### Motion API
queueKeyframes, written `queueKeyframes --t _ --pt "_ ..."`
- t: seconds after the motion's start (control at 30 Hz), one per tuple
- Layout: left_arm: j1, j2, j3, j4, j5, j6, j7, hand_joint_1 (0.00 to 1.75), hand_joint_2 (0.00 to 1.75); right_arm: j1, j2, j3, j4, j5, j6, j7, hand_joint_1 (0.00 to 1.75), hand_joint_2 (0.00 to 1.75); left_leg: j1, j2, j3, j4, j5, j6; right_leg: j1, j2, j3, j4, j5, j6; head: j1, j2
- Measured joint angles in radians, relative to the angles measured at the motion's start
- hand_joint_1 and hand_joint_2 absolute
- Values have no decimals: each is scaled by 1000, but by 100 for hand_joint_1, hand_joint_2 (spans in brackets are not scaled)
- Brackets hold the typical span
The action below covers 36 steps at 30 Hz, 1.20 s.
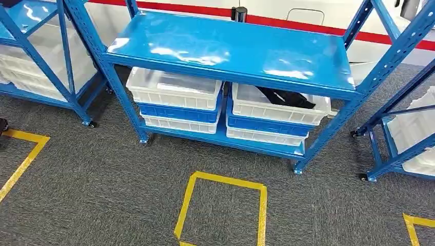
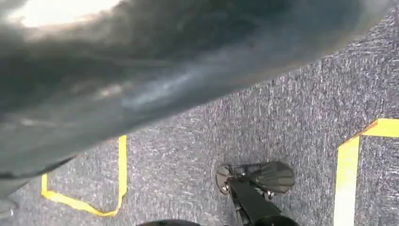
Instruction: Take the parts from the cabinet and place them on the table.
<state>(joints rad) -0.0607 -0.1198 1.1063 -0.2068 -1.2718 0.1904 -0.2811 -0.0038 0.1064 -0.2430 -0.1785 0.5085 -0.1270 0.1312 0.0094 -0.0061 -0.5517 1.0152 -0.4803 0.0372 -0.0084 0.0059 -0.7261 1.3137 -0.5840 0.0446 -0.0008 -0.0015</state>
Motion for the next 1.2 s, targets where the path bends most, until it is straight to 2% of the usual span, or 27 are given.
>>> queueKeyframes --t 0.07,0.1,0.13,0.17,0.23,0.27,0.3,0.33,0.4,0.43,0.47,0.5,0.53,0.6,0.63,0.67,0.7,0.77,0.83,0.93,0.97,1.0,1.03,1.1,1.13,1.17,1.2 --pt "2 -2 0 0 0 0 1 0 0 3 -1 0 0 0 -1 3 0 0 2 -4 19 0 -13 -7 -6 -1 62 -164 91 27 0 0" --pt "2 -2 0 0 0 -1 2 0 0 2 -2 0 0 0 -2 6 0 0 3 -4 28 0 -20 -11 -7 -5 101 -260 131 32 2 0" --pt "1 -2 0 0 0 0 4 0 0 2 -1 0 0 0 -2 8 0 0 -5 -4 29 2 -30 -20 -2 -10 117 -299 145 24 5 0" --pt "1 -2 0 0 -2 0 7 0 0 -1 0 0 0 0 -2 9 0 0 -7 -5 34 1 -40 -26 0 -7 129 -301 143 6 3 0" --pt "0 -1 0 0 -3 0 10 0 0 -2 0 0 0 0 -2 11 0 0 -4 -3 41 -4 -43 -34 7 -6 129 -298 144 -12 0 0" --pt "-2 -1 0 0 -3 0 12 0 0 -2 0 0 0 0 -2 11 0 0 -3 -2 48 -7 -47 -41 4 -5 134 -303 143 -21 1 0" --pt "-1 0 0 0 -3 0 15 0 0 0 0 0 0 0 -2 13 0 0 2 -1 53 2 -53 -47 -10 -6 146 -310 146 -27 0 0" --pt "-1 0 0 0 -4 1 16 0 0 1 -1 0 0 0 -2 13 0 0 2 1 40 39 -74 -50 -9 -6 152 -311 141 -35 -4 0" --pt "-1 0 0 0 -5 2 18 0 0 -1 0 0 0 3 -2 13 0 0 3 2 -46 202 -154 -58 -7 -7 161 -311 134 -46 -4 0" --pt "-1 0 0 0 -6 2 18 0 0 -2 0 0 0 5 -2 11 0 0 3 2 -92 279 -175 -61 -6 -6 164 -311 130 -50 -3 0" --pt "-1 0 0 0 -6 2 18 0 0 -2 0 0 0 5 -2 9 0 0 4 2 -123 318 -177 -62 -5 -6 168 -310 127 -53 -5 0" --pt "0 0 0 0 -6 1 18 0 0 -2 1 0 0 5 -2 8 0 0 4 2 -130 310 -153 -62 -5 -4 174 -310 123 -51 -3 0" --pt "1 0 0 0 -6 1 17 0 0 -1 1 0 0 6 -2 8 0 0 5 2 -115 253 -102 -62 -6 -2 182 -310 117 -48 -5 0" --pt "1 2 0 0 -6 1 17 0 0 3 2 0 0 6 -2 8 0 0 8 3 -45 80 4 -59 -8 1 200 -310 106 -39 -5 0" --pt "1 2 0 0 -6 1 17 0 0 2 2 0 0 6 -2 8 0 0 8 2 -23 29 10 -58 -2 1 196 -308 98 -33 -8 0" --pt "-1 2 0 0 -6 1 16 0 0 0 2 0 0 6 -2 7 0 0 5 -1 -19 21 7 -51 6 3 194 -306 92 -28 -8 0" --pt "-1 2 0 0 -6 0 15 0 0 -3 2 0 0 6 -2 7 0 0 2 -1 -21 21 4 -44 4 3 195 -311 91 -23 -1 0" --pt "-1 2 0 0 -6 0 12 0 0 -3 2 0 0 6 -2 5 0 0 -3 -1 -21 17 3 -29 0 2 199 -318 91 -11 -3 0" --pt "-1 2 0 0 -8 0 8 0 0 -2 2 0 0 6 1 2 0 0 5 -2 -13 9 8 -16 -2 1 187 -280 73 -5 0 0" --pt "-2 4 0 0 -13 0 5 0 0 -3 4 0 0 10 3 0 0 0 2 0 -13 9 2 -3 -4 1 54 -43 -20 -15 1 0" --pt "-2 4 0 0 -14 0 5 0 0 -1 4 0 0 12 4 -1 0 0 1 0 -12 9 0 -2 -4 1 19 9 -26 -10 2 0" --pt "-2 4 0 0 -14 0 5 0 0 0 4 0 0 13 4 -1 0 0 1 -2 -8 9 -3 -2 -4 1 10 7 -14 -2 1 0" --pt "-1 4 0 0 -14 0 5 0 0 1 4 0 0 14 4 -2 0 0 1 -4 -3 9 -7 -3 -4 0 28 -48 19 10 2 0" --pt "-1 4 0 0 -14 0 6 0 0 -1 4 0 0 16 4 -2 0 0 1 -5 11 9 -16 -8 -4 -1 108 -231 102 25 2 0" --pt "-1 3 0 0 -14 0 6 0 0 -1 4 0 0 16 4 -2 0 0 1 -5 15 9 -20 -13 -3 -4 135 -300 127 18 3 0" --pt "-1 4 0 0 -14 0 6 0 0 -3 4 0 0 16 4 -3 0 0 -8 -6 18 10 -29 -22 5 -3 139 -302 130 6 2 0" --pt "-2 4 0 0 -14 0 6 0 0 -4 5 0 0 16 4 -3 0 0 -5 -7 18 9 -31 -26 5 -2 147 -299 129 -5 2 0"
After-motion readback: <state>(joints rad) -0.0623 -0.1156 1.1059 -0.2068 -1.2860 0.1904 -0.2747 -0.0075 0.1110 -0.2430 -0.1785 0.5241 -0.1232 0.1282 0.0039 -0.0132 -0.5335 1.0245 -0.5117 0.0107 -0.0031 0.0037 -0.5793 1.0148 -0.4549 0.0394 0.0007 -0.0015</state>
